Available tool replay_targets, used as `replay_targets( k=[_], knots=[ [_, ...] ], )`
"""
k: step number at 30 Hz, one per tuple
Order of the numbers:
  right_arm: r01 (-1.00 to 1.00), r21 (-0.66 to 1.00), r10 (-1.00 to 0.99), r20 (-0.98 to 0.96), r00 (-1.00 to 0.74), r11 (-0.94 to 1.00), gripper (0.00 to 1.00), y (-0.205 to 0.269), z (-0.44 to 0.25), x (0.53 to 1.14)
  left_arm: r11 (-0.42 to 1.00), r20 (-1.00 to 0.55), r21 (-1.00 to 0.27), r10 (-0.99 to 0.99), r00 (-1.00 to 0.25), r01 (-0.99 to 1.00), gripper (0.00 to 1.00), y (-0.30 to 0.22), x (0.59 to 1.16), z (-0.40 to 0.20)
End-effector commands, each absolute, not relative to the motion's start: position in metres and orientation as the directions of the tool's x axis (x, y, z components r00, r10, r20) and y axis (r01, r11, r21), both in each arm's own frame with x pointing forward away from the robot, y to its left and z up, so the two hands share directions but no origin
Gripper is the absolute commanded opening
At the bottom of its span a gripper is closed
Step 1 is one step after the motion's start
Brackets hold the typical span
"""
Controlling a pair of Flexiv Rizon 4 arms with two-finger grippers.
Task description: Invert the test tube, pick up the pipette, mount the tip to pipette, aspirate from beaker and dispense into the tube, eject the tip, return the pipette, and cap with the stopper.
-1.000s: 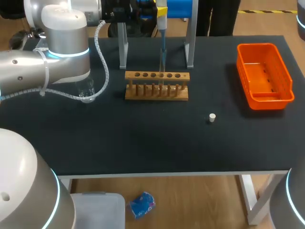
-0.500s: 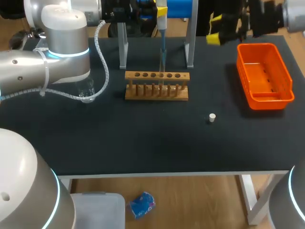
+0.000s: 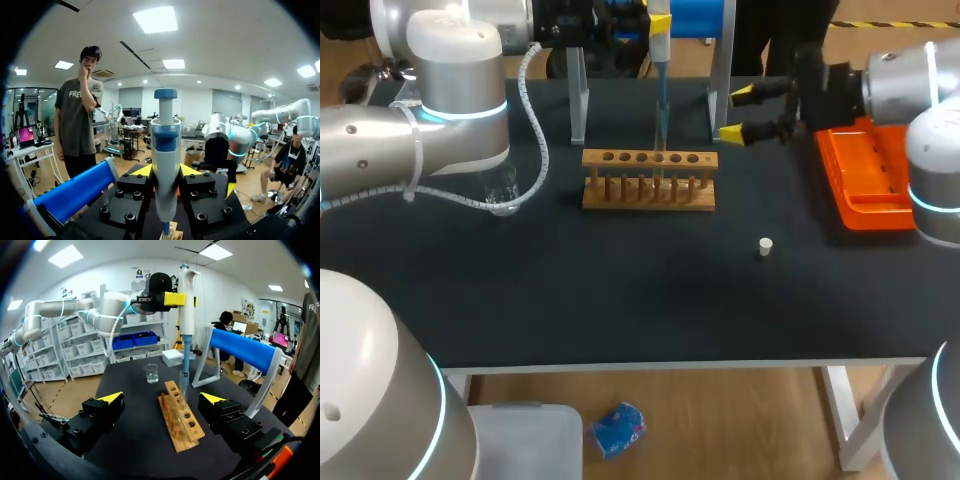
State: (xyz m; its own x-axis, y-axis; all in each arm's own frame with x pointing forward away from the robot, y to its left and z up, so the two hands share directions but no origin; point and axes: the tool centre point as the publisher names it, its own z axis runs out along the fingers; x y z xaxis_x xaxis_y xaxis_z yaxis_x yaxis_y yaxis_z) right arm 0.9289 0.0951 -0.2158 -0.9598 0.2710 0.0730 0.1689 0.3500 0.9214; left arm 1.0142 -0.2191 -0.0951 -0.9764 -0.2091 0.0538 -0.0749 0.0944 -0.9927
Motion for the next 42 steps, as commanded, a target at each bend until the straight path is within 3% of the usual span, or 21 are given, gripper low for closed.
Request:
replay_targets(
  k=[1,32,42],
  knots=[
    [0.171,0.919,0.264,0.076,-0.961,0.357,1.00,0.109,-0.226,0.945,0.097,0.055,-0.992,-0.210,-0.976,-0.076,0.00,-0.220,1.014,-0.094],
    [0.163,0.910,0.272,0.058,-0.961,0.382,1.00,0.122,-0.230,0.960,0.097,0.055,-0.992,-0.210,-0.976,-0.076,0.00,-0.220,1.014,-0.094],
    [0.163,0.910,0.272,0.058,-0.961,0.382,1.00,0.122,-0.230,0.960,0.156,0.041,-0.985,-0.185,-0.982,-0.070,0.00,-0.227,1.016,-0.088]
  ],
)
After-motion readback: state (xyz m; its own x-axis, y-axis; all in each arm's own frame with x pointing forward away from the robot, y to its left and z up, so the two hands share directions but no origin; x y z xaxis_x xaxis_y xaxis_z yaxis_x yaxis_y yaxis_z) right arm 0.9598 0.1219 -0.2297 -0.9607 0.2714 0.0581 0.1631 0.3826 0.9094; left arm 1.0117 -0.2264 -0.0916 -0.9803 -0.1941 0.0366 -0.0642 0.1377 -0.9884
